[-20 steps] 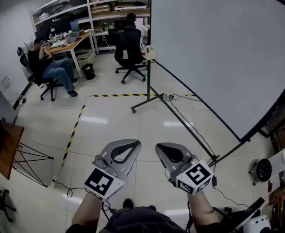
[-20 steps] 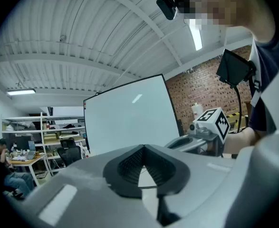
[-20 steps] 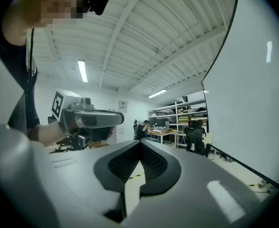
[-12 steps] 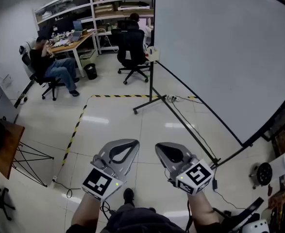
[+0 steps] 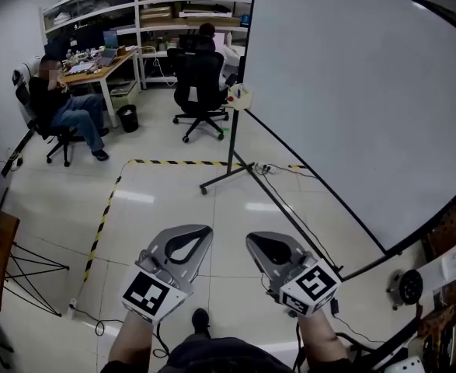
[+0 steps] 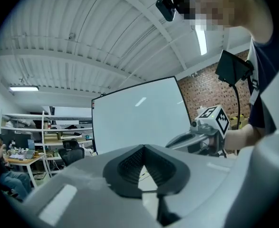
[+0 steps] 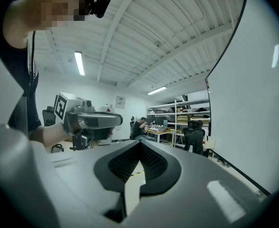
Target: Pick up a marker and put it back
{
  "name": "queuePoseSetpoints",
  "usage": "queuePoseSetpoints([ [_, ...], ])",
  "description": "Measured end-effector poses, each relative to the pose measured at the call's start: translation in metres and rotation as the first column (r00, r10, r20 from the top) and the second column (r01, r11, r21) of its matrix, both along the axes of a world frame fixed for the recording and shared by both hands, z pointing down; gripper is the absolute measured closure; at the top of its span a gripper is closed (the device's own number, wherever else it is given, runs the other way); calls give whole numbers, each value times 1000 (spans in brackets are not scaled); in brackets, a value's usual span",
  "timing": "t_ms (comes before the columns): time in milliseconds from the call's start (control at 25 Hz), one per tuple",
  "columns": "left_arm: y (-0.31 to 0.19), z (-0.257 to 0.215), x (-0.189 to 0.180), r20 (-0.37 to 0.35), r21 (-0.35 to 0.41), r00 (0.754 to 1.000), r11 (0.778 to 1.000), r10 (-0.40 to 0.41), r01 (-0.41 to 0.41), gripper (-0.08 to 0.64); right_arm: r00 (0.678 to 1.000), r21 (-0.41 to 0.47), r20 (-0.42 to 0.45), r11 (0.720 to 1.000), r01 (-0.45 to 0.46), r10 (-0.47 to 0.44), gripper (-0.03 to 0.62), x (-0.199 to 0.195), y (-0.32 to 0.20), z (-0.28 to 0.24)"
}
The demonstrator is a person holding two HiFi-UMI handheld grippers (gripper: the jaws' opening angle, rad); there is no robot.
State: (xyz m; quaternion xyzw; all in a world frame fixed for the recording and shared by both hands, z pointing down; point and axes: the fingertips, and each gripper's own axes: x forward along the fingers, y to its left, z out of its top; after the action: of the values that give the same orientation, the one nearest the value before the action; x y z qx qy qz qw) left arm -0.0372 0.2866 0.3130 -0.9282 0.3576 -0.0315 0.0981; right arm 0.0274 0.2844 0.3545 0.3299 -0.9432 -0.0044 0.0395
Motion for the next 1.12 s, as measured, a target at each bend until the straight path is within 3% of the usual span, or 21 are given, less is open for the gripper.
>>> queuePoseSetpoints([
  [520,-107,8,-63,-12,-14,998,998,68,-68,554,998,-9,-39,999,-41,41,592,-65,-105,4],
  [800,-146,17,-64,-17,-46,997,996,72,-72,554,998,-22,-42,999,-44,43,592,-64,-146,8],
  [1120,-214,31,-66,46,-75,999,997,21,-18,554,1000,-45,7,999,-14,14,592,-60,-222,21],
])
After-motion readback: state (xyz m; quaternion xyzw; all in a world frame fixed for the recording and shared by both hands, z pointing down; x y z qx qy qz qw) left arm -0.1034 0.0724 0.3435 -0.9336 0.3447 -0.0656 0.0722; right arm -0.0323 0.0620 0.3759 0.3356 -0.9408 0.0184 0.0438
